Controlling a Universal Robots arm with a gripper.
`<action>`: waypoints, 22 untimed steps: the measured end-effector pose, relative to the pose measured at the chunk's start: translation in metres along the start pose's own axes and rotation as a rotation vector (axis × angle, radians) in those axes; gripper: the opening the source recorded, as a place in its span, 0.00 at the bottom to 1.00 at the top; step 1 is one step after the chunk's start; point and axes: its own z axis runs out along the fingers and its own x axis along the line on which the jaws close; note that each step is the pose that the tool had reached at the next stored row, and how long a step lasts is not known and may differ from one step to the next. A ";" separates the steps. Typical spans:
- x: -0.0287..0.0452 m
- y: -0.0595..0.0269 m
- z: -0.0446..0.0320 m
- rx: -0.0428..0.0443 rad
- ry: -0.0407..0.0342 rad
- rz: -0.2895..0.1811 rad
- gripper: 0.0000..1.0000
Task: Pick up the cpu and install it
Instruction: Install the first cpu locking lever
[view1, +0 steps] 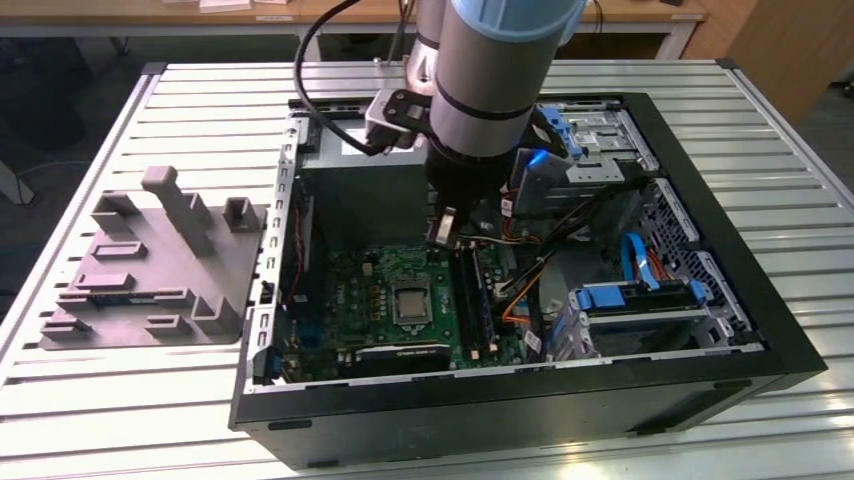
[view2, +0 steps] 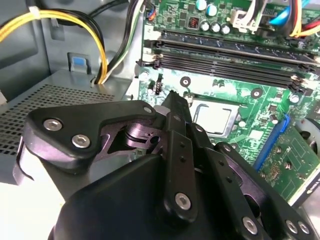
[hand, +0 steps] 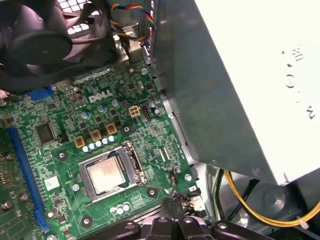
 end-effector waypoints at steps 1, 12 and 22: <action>-0.0006 0.0001 0.0001 0.0000 0.0000 0.000 0.11; -0.0070 0.0025 0.0037 0.0000 0.0000 0.000 0.11; -0.0102 0.0049 0.0069 0.0000 -0.0001 0.000 0.11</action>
